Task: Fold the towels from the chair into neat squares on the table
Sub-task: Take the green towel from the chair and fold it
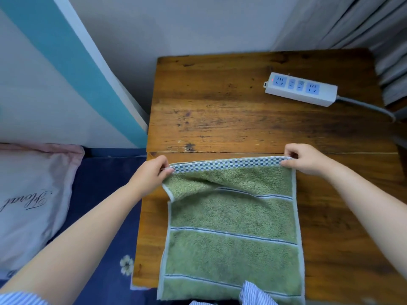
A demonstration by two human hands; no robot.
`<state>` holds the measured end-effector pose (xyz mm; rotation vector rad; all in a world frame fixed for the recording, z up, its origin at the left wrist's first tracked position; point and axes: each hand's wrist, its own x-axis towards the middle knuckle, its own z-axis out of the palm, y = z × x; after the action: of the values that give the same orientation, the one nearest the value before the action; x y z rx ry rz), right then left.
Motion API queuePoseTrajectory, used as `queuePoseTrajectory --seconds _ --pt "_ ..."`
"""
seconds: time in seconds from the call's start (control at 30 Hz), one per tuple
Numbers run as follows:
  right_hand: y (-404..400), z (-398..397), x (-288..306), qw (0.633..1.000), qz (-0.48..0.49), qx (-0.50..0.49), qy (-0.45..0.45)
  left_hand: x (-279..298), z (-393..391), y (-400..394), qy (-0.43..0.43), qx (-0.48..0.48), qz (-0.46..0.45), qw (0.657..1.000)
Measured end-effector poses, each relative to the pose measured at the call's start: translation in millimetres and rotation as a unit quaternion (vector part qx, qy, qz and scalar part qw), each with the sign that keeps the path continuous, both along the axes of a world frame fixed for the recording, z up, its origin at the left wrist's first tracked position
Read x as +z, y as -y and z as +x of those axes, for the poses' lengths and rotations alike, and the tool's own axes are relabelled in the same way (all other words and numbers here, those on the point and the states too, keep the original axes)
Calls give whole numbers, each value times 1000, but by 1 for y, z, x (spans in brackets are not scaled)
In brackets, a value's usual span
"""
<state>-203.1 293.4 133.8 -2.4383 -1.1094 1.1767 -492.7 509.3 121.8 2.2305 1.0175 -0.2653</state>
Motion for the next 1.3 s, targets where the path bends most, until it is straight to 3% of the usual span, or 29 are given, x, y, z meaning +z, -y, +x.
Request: queuePoseTrajectory --seconds 0.1,0.2,0.37,0.43,0.5,0.57,0.73,0.8,0.87,0.93,0.97,1.03,1.07,1.1,1.17,1.3 --pt "2 -2 10 1000 -1 8 -19 11 -2 -5 -20 -43 19 999" --pt "2 -11 31 995 -68 60 -48 25 -6 -8 -37 -88 32 995" --pt "-2 -18 77 968 -170 181 33 58 -6 -17 -90 -266 104 954" --pt "2 -20 99 963 -168 204 59 76 -6 -22 -85 -312 125 938" --pt "11 -27 125 966 -144 201 79 98 -8 -23 -12 -326 167 930" --pt "19 -31 144 970 -110 187 115 112 -9 -27 112 -318 230 913" --pt "29 -36 191 964 55 89 244 162 6 -26 229 -249 348 874" --pt "26 -34 203 932 168 22 319 175 13 -33 250 -192 368 875" --pt "33 -40 217 877 259 -2 404 191 9 -34 270 -185 416 848" --pt "41 -45 222 868 256 35 425 201 4 -35 225 -248 425 841" --pt "44 -48 223 880 214 65 419 204 2 -36 179 -280 398 855" --pt "50 -54 227 908 163 56 382 210 -1 -30 114 -235 314 913" --pt "52 -55 230 904 183 23 385 211 -3 -32 150 -219 307 914" --pt "54 -55 235 890 219 -10 400 212 -3 -32 212 -229 339 887" --pt "52 -57 240 883 237 -20 406 210 -3 -36 242 -241 388 856" --pt "52 -53 245 899 208 -16 386 212 5 -29 224 -170 380 881"
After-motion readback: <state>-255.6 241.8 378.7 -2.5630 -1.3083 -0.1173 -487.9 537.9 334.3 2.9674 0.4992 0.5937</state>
